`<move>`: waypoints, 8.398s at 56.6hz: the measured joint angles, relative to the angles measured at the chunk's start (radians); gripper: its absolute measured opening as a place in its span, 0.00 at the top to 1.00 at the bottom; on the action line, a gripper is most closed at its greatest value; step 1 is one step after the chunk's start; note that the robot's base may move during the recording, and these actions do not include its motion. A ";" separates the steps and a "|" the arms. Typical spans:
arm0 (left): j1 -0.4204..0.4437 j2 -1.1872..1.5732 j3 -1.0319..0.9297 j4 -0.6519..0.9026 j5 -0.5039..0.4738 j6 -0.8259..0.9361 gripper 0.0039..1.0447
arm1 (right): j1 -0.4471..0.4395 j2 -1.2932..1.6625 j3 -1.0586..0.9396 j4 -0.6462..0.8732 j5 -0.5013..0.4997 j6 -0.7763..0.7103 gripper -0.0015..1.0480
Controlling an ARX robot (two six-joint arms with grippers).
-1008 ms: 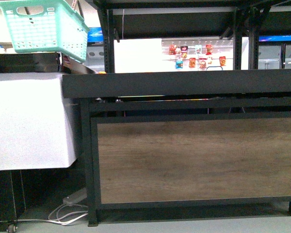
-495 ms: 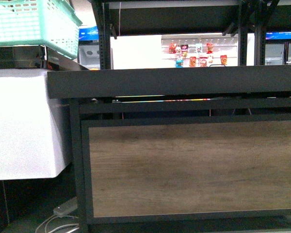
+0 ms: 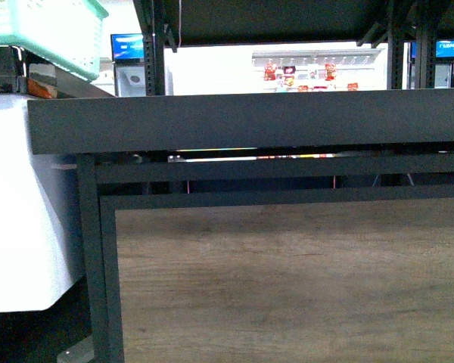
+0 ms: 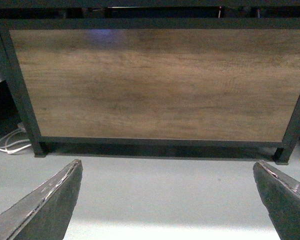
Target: Pick lemon from shelf
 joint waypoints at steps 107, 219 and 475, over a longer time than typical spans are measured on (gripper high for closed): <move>0.000 0.000 0.000 0.000 0.001 0.000 0.07 | 0.000 0.001 0.000 0.000 0.000 0.000 0.02; 0.000 0.000 0.000 0.000 0.000 0.001 0.07 | 0.000 0.001 0.000 0.000 0.000 0.000 0.02; -0.320 1.512 0.968 0.568 0.830 -0.981 0.91 | 0.000 0.001 0.000 0.000 0.000 0.000 0.02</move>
